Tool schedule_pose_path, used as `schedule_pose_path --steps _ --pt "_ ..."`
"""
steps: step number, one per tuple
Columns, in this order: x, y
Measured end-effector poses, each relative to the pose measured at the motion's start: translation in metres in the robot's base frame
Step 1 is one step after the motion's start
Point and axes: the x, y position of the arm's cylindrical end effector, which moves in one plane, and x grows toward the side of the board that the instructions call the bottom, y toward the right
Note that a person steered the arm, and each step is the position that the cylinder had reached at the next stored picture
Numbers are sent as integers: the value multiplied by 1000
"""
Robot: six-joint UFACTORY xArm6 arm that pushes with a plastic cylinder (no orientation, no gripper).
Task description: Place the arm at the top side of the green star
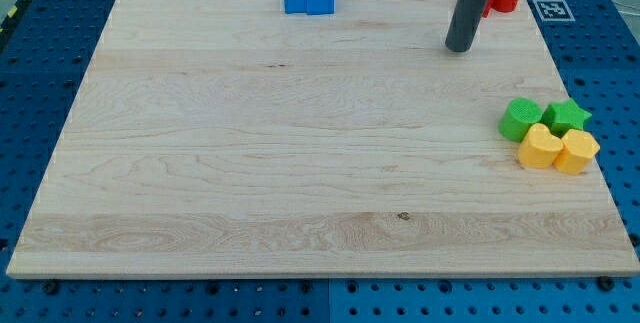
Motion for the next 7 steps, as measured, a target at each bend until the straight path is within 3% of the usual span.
schedule_pose_path --steps 7 --pt "15 73"
